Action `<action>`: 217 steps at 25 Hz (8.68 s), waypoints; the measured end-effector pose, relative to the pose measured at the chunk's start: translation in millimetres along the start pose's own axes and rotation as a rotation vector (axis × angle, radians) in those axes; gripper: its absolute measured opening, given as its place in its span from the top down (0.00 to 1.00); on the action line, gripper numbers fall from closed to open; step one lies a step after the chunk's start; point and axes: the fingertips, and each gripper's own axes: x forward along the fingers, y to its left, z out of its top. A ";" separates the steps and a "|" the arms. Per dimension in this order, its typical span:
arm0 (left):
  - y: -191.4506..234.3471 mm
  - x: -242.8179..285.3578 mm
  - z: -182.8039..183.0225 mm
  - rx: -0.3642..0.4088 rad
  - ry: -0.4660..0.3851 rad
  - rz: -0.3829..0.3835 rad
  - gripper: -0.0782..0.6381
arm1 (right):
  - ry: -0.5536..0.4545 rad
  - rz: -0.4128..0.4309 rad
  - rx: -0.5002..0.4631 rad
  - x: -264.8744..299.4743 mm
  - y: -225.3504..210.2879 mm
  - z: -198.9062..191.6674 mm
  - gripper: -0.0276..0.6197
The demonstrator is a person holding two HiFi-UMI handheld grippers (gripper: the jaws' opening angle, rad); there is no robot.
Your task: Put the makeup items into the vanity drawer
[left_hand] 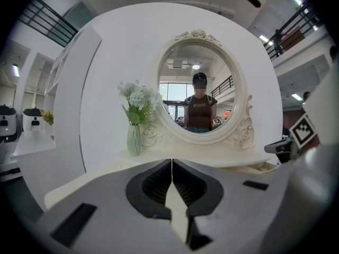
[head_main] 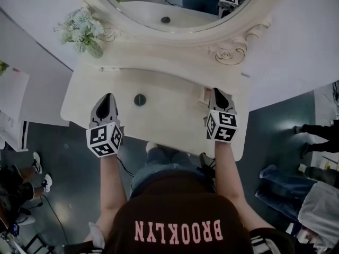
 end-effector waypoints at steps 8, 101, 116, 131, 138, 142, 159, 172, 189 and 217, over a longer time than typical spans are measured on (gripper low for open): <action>49.3 -21.6 0.0 -0.013 -0.013 0.080 0.88 | -0.028 0.097 -0.026 21.9 60.0 14.9 0.96; 134.1 -38.0 -23.0 -0.083 0.013 0.179 0.88 | 0.080 0.481 -0.213 61.1 233.6 -4.3 0.89; 55.1 3.6 -1.3 -0.050 -0.013 0.026 0.88 | 0.033 0.261 -0.154 31.7 123.7 5.0 0.88; -37.3 40.8 8.9 -0.009 -0.006 -0.120 0.88 | 0.042 0.094 -0.097 0.5 18.7 -6.2 0.86; -73.2 55.4 5.8 -0.001 0.005 -0.176 0.88 | 0.067 0.043 -0.044 -8.8 -16.3 -21.6 0.85; -81.1 62.3 -2.1 -0.005 0.026 -0.188 0.88 | 0.090 0.049 -0.021 -7.3 -20.6 -31.9 0.83; -74.7 77.2 -37.5 0.004 0.130 -0.200 0.88 | 0.209 -0.018 0.070 20.9 -20.9 -72.9 0.51; -61.8 76.2 -37.2 0.020 0.127 -0.288 0.88 | 0.060 -0.149 0.068 -8.5 -16.5 -42.8 0.96; -70.3 58.3 -19.8 0.029 0.054 -0.373 0.88 | -0.057 -0.235 0.062 -56.6 -7.1 -26.4 0.96; -190.2 -10.6 13.3 0.069 -0.054 -0.438 0.88 | -0.143 -0.272 0.073 -190.9 -86.5 -47.0 0.96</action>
